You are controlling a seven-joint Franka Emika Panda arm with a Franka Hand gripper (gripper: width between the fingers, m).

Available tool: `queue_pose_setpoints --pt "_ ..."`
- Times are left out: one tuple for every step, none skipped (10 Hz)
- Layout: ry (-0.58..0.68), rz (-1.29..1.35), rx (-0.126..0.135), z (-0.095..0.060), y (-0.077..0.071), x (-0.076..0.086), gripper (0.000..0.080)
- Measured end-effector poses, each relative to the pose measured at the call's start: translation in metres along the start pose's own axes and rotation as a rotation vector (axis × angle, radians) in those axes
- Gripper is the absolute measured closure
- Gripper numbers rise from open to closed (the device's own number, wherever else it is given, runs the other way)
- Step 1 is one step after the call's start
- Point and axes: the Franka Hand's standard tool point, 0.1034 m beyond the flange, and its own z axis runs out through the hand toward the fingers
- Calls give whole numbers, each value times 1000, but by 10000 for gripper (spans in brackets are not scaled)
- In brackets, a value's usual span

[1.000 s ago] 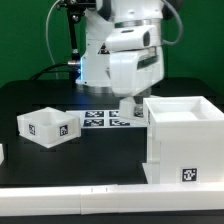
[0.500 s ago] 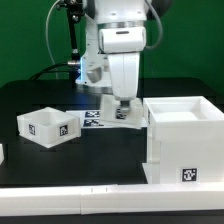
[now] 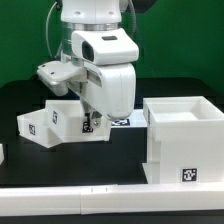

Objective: Assemble drawer

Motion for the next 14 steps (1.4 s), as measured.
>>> queue_pose_setpoints --pt "-1 -89 4 1 -2 0 763" --pt "0 -147 5 2 -2 -1 763" --pt "0 -216 14 4 -3 -3 763" --pt "2 -352 39 9 1 -11 763" --pt "1 -447 54 13 10 -17 763" --pt "10 -525 72 16 15 -19 763" --pt "10 -624 77 20 20 -21 763" --pt "10 -712 88 23 20 -22 763" --pt "19 -790 95 27 16 -23 763" --pt "32 -802 103 33 5 -26 763" --pt "43 -823 112 38 -3 -30 763" --pt "53 -811 120 44 -9 -31 763" --pt "58 -805 123 46 -11 -30 763" --pt "57 -805 123 46 -11 -30 763"
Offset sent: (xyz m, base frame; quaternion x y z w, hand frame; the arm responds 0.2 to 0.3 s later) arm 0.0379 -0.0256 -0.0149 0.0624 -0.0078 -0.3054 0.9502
